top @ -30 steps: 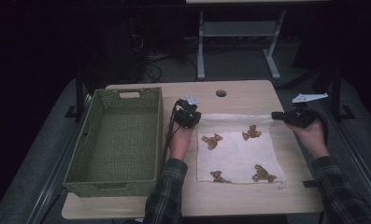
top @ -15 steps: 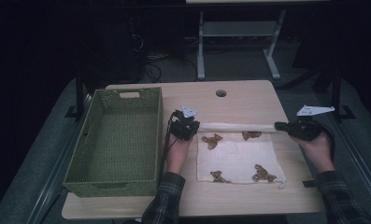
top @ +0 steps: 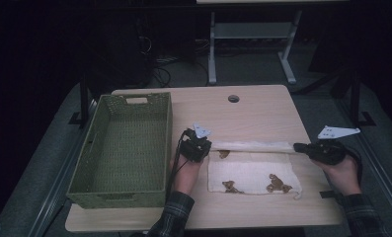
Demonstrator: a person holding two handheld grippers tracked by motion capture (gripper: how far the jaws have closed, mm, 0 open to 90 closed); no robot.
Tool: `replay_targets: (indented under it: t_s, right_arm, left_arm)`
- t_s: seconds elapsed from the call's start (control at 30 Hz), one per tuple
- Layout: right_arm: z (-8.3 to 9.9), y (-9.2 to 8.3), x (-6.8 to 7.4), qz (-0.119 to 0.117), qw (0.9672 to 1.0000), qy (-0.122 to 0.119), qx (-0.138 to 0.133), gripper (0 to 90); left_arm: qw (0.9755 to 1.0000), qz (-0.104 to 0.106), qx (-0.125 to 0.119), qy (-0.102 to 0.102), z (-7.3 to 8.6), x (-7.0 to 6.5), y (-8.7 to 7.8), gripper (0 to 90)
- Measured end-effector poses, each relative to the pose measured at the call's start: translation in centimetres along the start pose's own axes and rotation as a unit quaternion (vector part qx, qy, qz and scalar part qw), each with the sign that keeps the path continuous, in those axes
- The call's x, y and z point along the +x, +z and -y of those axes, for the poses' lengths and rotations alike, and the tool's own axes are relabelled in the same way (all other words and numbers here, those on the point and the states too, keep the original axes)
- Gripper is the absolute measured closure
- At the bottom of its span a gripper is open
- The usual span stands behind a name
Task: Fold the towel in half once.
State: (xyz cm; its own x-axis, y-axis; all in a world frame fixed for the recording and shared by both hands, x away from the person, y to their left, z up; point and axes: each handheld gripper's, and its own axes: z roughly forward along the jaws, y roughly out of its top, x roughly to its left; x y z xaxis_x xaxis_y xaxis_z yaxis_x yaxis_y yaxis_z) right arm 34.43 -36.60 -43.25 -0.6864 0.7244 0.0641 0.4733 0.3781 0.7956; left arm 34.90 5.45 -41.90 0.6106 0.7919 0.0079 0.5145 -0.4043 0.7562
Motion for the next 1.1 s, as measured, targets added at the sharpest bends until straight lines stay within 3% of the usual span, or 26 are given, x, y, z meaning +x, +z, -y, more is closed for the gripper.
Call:
replay_targets:
  t_s: [0.3,0.67,0.7,0.93,0.97,1.1]
  right_arm:
    - [1.3,-1.5,1.7,-0.003,0.9999,-0.012,0.003,86.8]
    - [3.1,-3.2,3.6,-0.009,0.9998,-0.018,0.005,86.8]
    - [3.3,-3.3,3.8,-0.010,0.9998,-0.018,0.007,86.8]
    - [4.6,-3.6,4.7,-0.023,0.9994,-0.016,0.019,86.8]
    - [4.8,-3.7,4.8,-0.023,0.9994,-0.018,0.020,86.8]
    - [5.5,-4.0,5.4,-0.029,0.9991,-0.020,0.025,86.8]
  left_arm:
    - [0.9998,0.006,0.012,0.012,1.7,-1.6,-1.1,86.9]
    - [0.9997,0.014,0.001,0.019,3.0,-3.2,-3.1,87.1]
    - [0.9991,0.012,0.008,0.039,3.3,-3.6,-3.2,87.1]
    - [0.9986,0.025,0.019,0.044,4.2,-4.3,-3.5,87.1]
    - [0.9980,0.024,0.024,0.053,4.4,-4.6,-3.4,87.1]
    - [0.9972,0.029,0.037,0.058,5.0,-5.0,-3.5,87.1]
